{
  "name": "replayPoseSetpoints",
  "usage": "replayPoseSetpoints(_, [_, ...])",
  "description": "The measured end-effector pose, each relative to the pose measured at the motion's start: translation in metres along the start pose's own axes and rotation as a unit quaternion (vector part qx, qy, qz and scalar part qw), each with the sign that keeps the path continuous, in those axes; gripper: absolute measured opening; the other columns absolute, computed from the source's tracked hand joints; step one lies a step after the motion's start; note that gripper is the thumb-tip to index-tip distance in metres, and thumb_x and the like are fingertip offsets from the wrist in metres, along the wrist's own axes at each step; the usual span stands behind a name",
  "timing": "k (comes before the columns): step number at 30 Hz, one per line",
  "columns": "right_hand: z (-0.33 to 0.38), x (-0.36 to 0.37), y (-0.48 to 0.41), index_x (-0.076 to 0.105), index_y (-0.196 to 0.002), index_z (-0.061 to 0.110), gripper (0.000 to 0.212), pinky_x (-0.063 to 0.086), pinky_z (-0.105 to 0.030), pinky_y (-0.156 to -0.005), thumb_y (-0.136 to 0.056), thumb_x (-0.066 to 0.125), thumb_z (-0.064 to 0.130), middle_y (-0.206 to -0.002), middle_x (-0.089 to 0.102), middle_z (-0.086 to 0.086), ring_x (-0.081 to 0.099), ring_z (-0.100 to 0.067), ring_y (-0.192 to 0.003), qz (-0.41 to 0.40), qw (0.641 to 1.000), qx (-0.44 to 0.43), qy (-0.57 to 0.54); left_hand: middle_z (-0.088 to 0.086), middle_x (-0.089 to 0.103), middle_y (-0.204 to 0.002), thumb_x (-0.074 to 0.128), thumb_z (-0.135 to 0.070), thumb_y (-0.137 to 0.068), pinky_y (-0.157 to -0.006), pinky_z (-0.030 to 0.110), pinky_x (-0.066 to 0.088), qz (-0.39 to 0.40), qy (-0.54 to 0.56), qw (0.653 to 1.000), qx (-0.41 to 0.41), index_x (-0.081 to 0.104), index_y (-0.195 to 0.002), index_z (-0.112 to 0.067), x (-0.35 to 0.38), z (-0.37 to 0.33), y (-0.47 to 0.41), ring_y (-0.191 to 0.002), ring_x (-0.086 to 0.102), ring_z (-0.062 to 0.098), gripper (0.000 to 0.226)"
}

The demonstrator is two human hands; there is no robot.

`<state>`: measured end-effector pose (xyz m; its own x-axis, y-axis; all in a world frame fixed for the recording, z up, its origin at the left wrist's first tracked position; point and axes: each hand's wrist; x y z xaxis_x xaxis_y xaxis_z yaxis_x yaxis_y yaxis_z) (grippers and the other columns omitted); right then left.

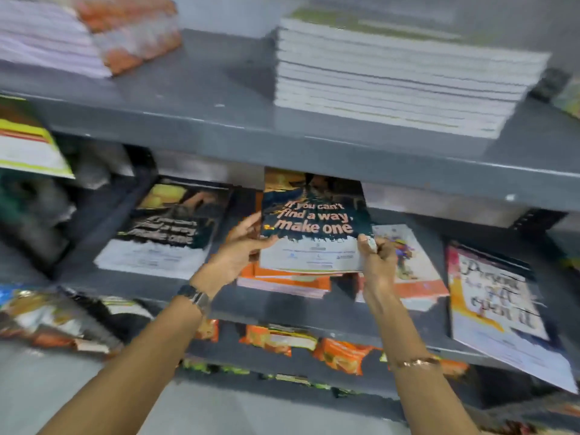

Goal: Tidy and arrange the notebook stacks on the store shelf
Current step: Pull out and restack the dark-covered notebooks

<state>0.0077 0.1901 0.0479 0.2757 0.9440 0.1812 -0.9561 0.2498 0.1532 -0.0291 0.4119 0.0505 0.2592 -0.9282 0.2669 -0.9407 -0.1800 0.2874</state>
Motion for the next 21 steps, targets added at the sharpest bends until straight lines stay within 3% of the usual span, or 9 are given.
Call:
replayPoseSetpoints(3, [-0.024, 0.078, 0.013, 0.043, -0.077, 0.014, 0.022, 0.04, -0.031, -0.073, -0.088, 0.059, 0.004, -0.075, 0.044, -0.007, 0.041, -0.015, -0.071, 0.061, 0.998, -0.002, 0.022, 0.001, 0.064, -0.109, 0.063, 0.007, -0.08, -0.063, 0.024, 0.054, -0.052, -0.025, 0.998, 0.002, 0.043, -0.137, -0.016, -0.083, -0.017, 0.001, -0.086, 0.063, 0.012, 0.065])
replayPoseSetpoints(6, [-0.045, 0.146, 0.023, 0.047, -0.085, 0.011, 0.013, 0.043, -0.035, -0.08, -0.088, 0.06, 0.008, -0.077, 0.05, -0.006, 0.047, -0.017, -0.075, 0.129, 0.988, 0.018, 0.08, 0.008, 0.057, -0.123, 0.064, 0.004, -0.081, -0.073, 0.028, 0.045, -0.107, -0.077, 0.991, 0.011, 0.041, -0.141, -0.015, -0.151, -0.03, 0.003, -0.103, 0.057, 0.019, 0.067])
replayPoseSetpoints(9, [-0.064, 0.203, 0.028, 0.049, -0.08, 0.012, 0.017, 0.042, -0.014, -0.066, -0.084, 0.06, 0.001, -0.071, 0.055, -0.005, 0.049, -0.019, -0.077, 0.151, 0.981, -0.02, 0.121, 0.005, 0.061, -0.113, 0.064, 0.004, -0.081, -0.062, 0.018, 0.041, -0.114, -0.113, 0.987, 0.001, 0.045, -0.138, -0.015, -0.205, -0.044, 0.0, -0.085, 0.056, 0.008, 0.062])
replayPoseSetpoints(10, [-0.07, 0.216, 0.03, 0.052, -0.081, 0.012, 0.014, 0.041, -0.014, -0.064, -0.084, 0.061, 0.002, -0.075, 0.061, -0.008, 0.052, -0.021, -0.078, 0.159, 0.976, -0.022, 0.149, 0.005, 0.062, -0.109, 0.063, 0.004, -0.081, -0.06, 0.017, 0.039, -0.116, -0.126, 0.985, -0.006, 0.046, -0.137, -0.014, -0.218, -0.047, -0.003, -0.081, 0.054, 0.007, 0.061])
replayPoseSetpoints(12, [-0.085, 0.233, 0.035, 0.057, -0.093, 0.007, 0.012, 0.043, -0.024, -0.071, -0.084, 0.063, 0.012, -0.097, 0.068, -0.017, 0.061, -0.028, -0.09, 0.158, 0.963, -0.008, 0.217, 0.004, 0.062, -0.105, 0.063, 0.006, -0.081, -0.063, 0.02, 0.036, -0.138, -0.141, 0.98, -0.019, 0.047, -0.136, -0.013, -0.239, -0.049, -0.011, -0.079, 0.053, 0.006, 0.061])
replayPoseSetpoints(15, [-0.103, 0.244, 0.043, 0.053, -0.111, 0.0, 0.038, 0.049, -0.036, -0.081, -0.085, 0.064, 0.026, -0.118, 0.062, -0.02, 0.061, -0.034, -0.108, 0.152, 0.939, 0.015, 0.307, 0.012, 0.061, -0.117, 0.063, 0.01, -0.08, -0.058, 0.016, 0.039, -0.173, -0.17, 0.97, -0.023, 0.046, -0.136, -0.008, -0.255, -0.048, -0.023, -0.067, 0.059, 0.0, 0.061])
replayPoseSetpoints(18, [-0.112, 0.243, 0.05, 0.048, -0.117, -0.002, 0.046, 0.048, -0.04, -0.082, -0.088, 0.059, 0.032, -0.127, 0.054, -0.02, 0.057, -0.037, -0.112, 0.164, 0.902, 0.008, 0.399, 0.008, 0.067, -0.089, 0.061, 0.015, -0.079, -0.042, 0.003, 0.04, -0.183, -0.232, 0.955, -0.025, 0.048, -0.131, -0.002, -0.259, -0.04, -0.03, -0.042, 0.057, -0.01, 0.057])
replayPoseSetpoints(19, [-0.113, 0.241, 0.051, 0.046, -0.118, -0.002, 0.047, 0.048, -0.041, -0.083, -0.089, 0.058, 0.034, -0.129, 0.051, -0.02, 0.056, -0.038, -0.113, 0.17, 0.886, 0.0, 0.431, 0.0, 0.067, -0.079, 0.061, 0.016, -0.079, -0.044, 0.0, 0.04, -0.186, -0.241, 0.952, -0.03, 0.049, -0.127, -0.004, -0.261, -0.035, -0.031, -0.048, 0.059, -0.011, 0.054])
replayPoseSetpoints(21, [-0.112, 0.235, 0.053, 0.044, -0.121, -0.001, 0.048, 0.046, -0.043, -0.088, -0.091, 0.054, 0.036, -0.131, 0.046, -0.02, 0.053, -0.039, -0.116, 0.181, 0.861, -0.023, 0.475, 0.004, 0.065, -0.086, 0.064, 0.014, -0.077, -0.053, -0.002, 0.041, -0.208, -0.258, 0.943, -0.018, 0.053, -0.116, -0.005, -0.262, -0.028, -0.034, -0.082, 0.06, 0.003, 0.045])
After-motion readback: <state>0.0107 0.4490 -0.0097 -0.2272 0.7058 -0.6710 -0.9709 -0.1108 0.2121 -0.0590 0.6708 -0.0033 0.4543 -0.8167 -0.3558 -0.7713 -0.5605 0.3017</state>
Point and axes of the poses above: each hand's wrist, its own y-axis away from the middle knuckle, its own x-axis out of the palm, z = x × y
